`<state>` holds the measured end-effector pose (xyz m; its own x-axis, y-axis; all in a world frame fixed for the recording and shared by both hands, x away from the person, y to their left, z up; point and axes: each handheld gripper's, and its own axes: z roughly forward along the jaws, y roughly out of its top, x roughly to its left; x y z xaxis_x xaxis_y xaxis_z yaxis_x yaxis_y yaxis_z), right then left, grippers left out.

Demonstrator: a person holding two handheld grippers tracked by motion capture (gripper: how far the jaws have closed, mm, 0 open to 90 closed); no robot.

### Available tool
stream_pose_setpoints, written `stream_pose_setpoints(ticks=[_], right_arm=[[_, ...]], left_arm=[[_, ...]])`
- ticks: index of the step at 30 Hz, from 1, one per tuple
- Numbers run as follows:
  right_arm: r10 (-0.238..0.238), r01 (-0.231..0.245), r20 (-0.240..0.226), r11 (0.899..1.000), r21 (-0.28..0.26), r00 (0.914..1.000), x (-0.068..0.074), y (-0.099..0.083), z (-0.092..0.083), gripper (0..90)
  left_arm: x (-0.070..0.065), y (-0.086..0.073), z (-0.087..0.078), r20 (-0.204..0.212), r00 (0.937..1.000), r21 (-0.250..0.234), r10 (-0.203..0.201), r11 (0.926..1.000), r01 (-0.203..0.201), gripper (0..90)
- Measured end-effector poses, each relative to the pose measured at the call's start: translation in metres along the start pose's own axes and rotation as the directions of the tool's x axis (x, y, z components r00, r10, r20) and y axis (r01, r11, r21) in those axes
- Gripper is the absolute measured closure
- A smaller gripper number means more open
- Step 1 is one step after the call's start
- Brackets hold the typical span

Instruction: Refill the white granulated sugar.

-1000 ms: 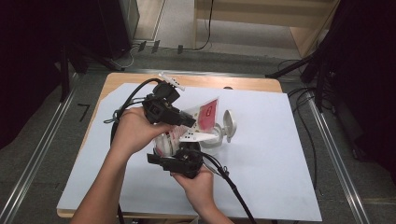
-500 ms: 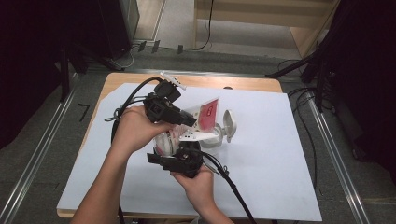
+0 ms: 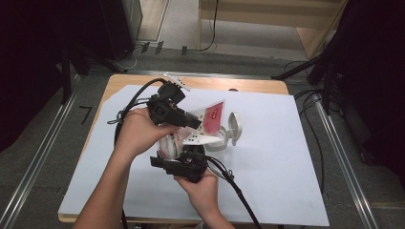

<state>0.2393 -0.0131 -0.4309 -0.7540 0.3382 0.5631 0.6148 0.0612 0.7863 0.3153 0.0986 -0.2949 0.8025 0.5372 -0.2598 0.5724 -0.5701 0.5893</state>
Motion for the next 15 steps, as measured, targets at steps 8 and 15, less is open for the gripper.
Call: stream_pose_setpoints(ticks=[8,15], right_arm=[[-0.010,0.010,-0.005,1.000,-0.003,0.9999,0.0019,-0.0002,-0.0003,60.1],[0.003,-0.003,-0.011,1.000,-0.016,0.9999,0.0019,0.0007,-0.0010,61.4]], left_arm=[[-0.0018,0.0010,-0.0003,0.003,1.0000,0.001,-0.004,1.0000,0.004,75.0],[-0.0038,0.0028,-0.0002,0.005,1.0000,-0.008,0.002,1.0000,-0.002,73.1]])
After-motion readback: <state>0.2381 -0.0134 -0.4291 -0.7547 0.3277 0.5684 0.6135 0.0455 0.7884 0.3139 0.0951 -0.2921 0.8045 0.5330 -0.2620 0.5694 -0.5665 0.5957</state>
